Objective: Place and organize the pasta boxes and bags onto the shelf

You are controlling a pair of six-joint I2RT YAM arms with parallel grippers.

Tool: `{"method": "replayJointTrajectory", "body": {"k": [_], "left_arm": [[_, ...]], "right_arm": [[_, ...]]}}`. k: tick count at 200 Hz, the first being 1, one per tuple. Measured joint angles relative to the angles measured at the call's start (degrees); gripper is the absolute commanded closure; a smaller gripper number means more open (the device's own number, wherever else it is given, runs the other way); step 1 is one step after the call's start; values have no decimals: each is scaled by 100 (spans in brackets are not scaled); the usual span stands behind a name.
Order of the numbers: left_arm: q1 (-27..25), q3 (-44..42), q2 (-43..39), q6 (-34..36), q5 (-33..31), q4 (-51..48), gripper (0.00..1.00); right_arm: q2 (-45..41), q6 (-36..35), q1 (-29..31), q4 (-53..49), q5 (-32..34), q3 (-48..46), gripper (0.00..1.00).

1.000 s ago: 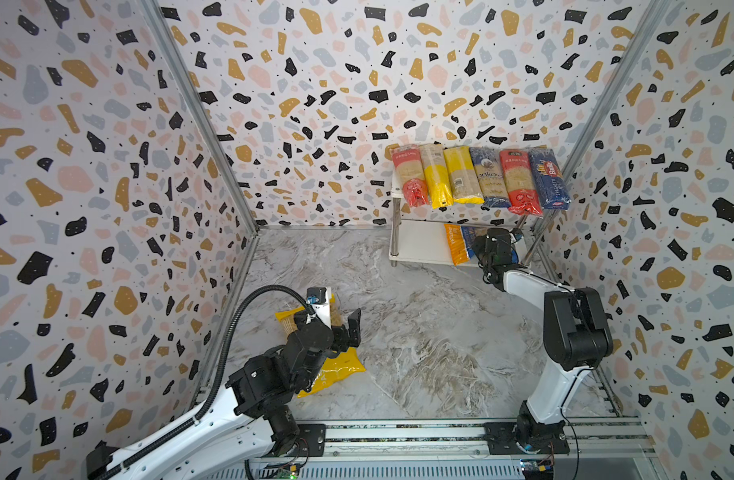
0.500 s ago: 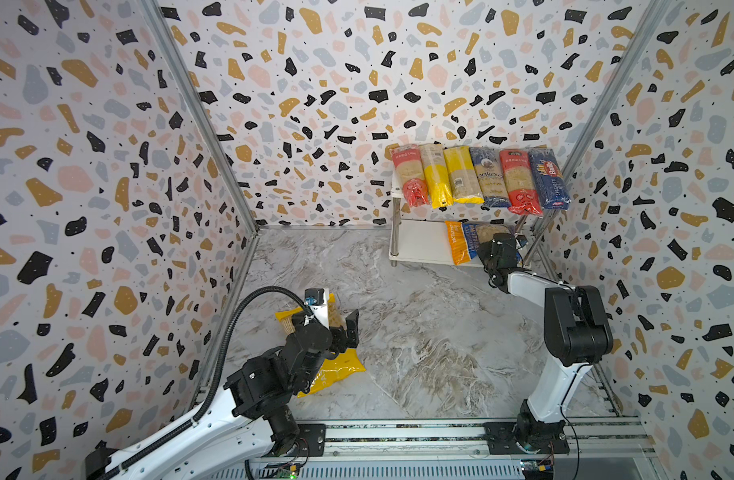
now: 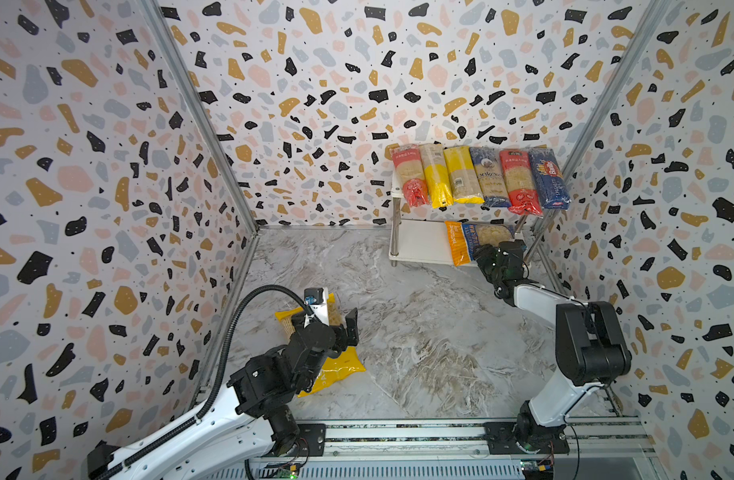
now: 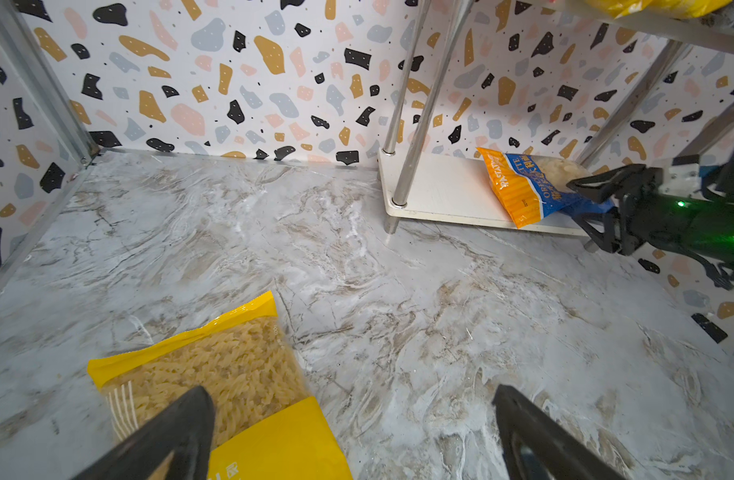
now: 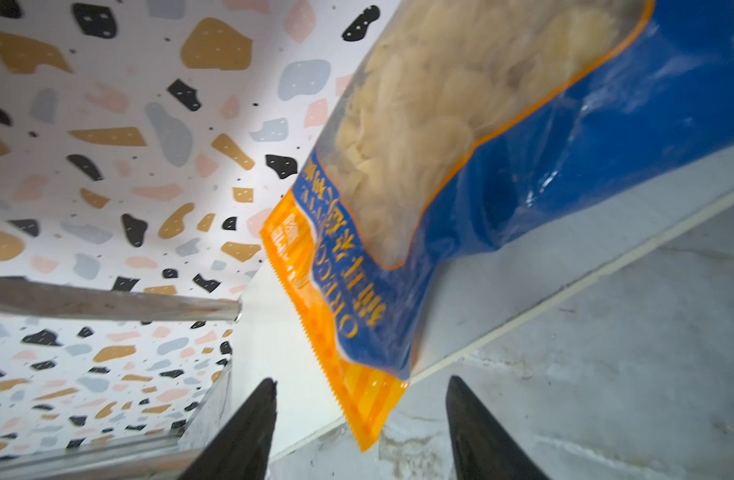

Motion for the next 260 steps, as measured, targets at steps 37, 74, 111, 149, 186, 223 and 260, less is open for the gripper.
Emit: {"method": "replayJointTrajectory", "body": {"k": [37, 74, 111, 149, 186, 223, 260], "left_arm": [[0, -297, -109, -850, -538, -319, 1], [0, -756, -247, -1797, -791, -706, 0], [273, -848, -208, -2396, -732, -831, 1], [1740, -1322, 181, -2483, 444, -258, 1], [2747, -1797, 929, -2465, 1432, 188, 0], [2874, -1775, 1357, -2463, 1508, 481, 1], [3279, -1775, 1423, -2485, 1152, 468, 1]], "right_arm": [[-975, -358, 332, -92, -262, -798, 31], [-1853, -905, 1080, -448, -608, -1510, 27], [-2796, -1320, 1622, -828, -925, -1985, 7], [-3501, -1613, 2057, -1119, -1204, -2083, 1], [-4258, -1770, 2168, -1346, -1316, -2396, 1], [-4719, -1910, 2170, -1639, -1311, -2583, 1], [-4763, -1980, 2170, -1685, -1314, -2745, 1]]}}
